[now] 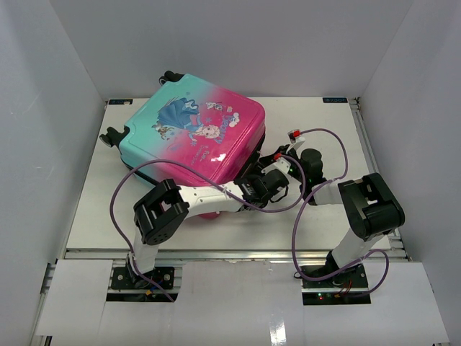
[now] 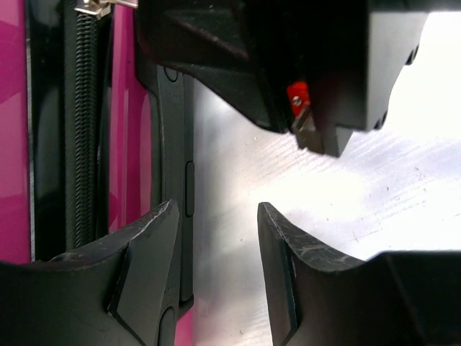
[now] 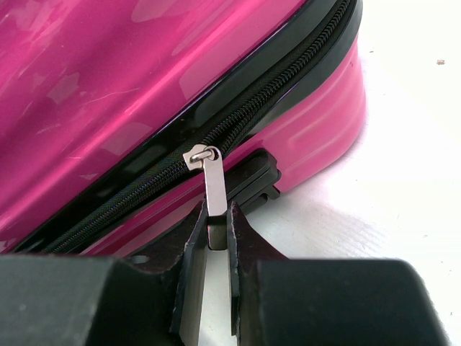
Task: Pack the luggage
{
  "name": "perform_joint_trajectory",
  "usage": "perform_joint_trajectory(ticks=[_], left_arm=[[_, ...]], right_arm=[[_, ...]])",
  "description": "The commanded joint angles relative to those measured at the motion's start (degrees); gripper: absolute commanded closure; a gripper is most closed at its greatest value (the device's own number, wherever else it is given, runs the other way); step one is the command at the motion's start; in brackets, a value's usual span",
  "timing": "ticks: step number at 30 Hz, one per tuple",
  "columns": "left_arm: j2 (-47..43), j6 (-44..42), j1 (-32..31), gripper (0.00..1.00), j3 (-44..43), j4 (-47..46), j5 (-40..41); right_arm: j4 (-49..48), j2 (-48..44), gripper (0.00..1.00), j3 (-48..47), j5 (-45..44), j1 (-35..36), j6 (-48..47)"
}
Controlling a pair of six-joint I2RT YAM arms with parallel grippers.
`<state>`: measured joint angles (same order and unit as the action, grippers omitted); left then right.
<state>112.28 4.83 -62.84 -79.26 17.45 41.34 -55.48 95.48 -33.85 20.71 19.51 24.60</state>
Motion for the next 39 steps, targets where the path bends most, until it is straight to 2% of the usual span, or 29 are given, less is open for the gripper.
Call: perform_joint_trajectory(ticks=[1, 9, 15, 25, 27, 30, 31, 37, 39], left_arm=[[-5.59, -0.79, 2.09, 0.39, 0.31, 6.54, 11.45], [-3.04, -0.35, 2.64, 0.40, -0.63, 8.29, 10.07], [-1.51, 0.42, 4.24, 0.39, 1.79, 6.64, -1.85], [6.08, 0.36, 5.75, 0.40, 1.87, 5.12, -5.28], [7.36, 0.84, 6.30, 0.53, 2.33, 5.03, -5.51], [6.88, 2.05, 6.83, 0.90, 3.73, 5.40, -5.50], [6.31, 2.82, 6.86, 0.97, 4.37, 6.22, -5.47], [-0.79, 9.84, 5.93, 1.00, 9.81, 14.34, -5.06], [-4.67, 13.87, 4.42, 1.00, 13.56, 18.70, -3.81]], right_arm=[[-2.52, -1.03, 0.92, 0.27, -2.63, -2.28, -1.07], [-2.88, -0.82, 0.92, 0.36, -2.34, -2.37, -0.96], [-2.88, -1.84, 0.92, 0.74, -2.25, -2.37, -1.02], [-2.84, -3.05, 0.92, 1.15, -1.93, -2.31, -0.93], [-2.79, -3.32, 0.92, 1.29, -1.90, -2.35, -0.96], [-2.70, -3.59, 0.92, 1.41, -1.77, -2.30, -1.05], [-2.73, -3.67, 0.92, 1.43, -1.59, -2.28, -0.98], [-3.30, -4.64, 0.92, 3.08, -1.25, -1.68, -0.44], [-2.55, -5.81, 0.92, 4.52, -4.93, -1.61, -0.43]])
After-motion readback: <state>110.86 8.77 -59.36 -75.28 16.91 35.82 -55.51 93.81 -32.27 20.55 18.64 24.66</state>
